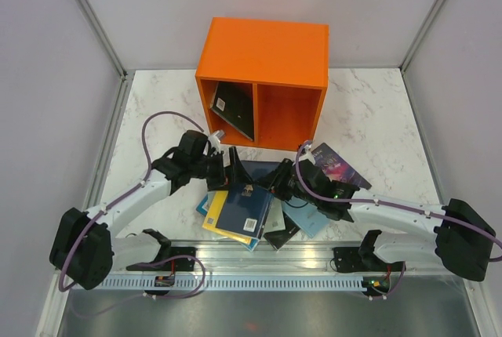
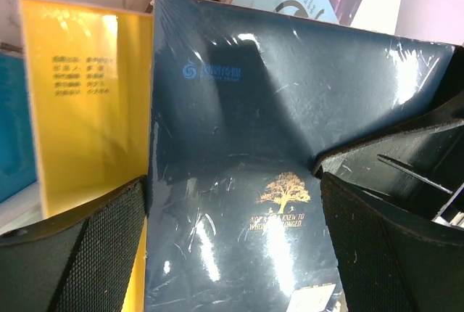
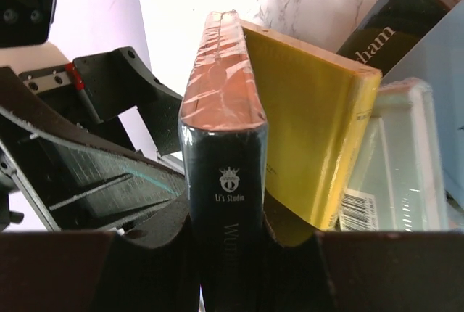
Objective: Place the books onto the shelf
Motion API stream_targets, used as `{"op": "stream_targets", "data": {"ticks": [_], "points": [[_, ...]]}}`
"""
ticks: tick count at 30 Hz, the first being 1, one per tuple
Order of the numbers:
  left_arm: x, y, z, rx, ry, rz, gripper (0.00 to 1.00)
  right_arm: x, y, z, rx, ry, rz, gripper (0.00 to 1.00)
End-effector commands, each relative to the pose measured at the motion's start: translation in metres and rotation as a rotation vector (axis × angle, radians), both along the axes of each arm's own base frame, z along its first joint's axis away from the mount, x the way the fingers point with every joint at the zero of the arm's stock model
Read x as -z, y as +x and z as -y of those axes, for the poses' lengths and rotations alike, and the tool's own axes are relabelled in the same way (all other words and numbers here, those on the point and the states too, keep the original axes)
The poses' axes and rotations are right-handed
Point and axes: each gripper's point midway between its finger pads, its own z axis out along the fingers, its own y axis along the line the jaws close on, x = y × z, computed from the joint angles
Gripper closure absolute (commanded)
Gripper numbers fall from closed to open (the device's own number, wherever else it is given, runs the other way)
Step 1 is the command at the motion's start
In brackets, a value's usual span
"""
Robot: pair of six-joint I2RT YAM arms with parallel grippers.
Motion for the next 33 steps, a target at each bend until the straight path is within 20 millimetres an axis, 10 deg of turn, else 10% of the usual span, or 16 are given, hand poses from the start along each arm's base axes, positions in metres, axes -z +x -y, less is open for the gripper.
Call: {"op": "stream_targets", "data": {"ticks": [1,10,20,26,33], "points": [[-0.029,0.006,0.025,0.049,-0.121,0.000,0.00,-0.041,-0.010,-0.012,-0.084,0.106,0.081,1.00],[-0.095,0.027,-0.001,-0.020,0.043,0.151,0.00,-0.099,0.016,0.048,0.100,0.024,0.200,1.00],[-0.139,-0.009,-0.041,-0.074,0.083,0.230,0.00,-0.180,0.067,0.128,0.493,-0.204,0.385,1.00],[-0.142,-0.022,-0.049,-0.078,0.061,0.266,0.00,-0.217,0.103,0.138,0.664,-0.334,0.470,1.00],[-0.154,-0.063,-0.048,0.078,0.028,0.275,0.00,-0.213,0.135,0.141,0.848,-0.459,0.480,1.00]]}}
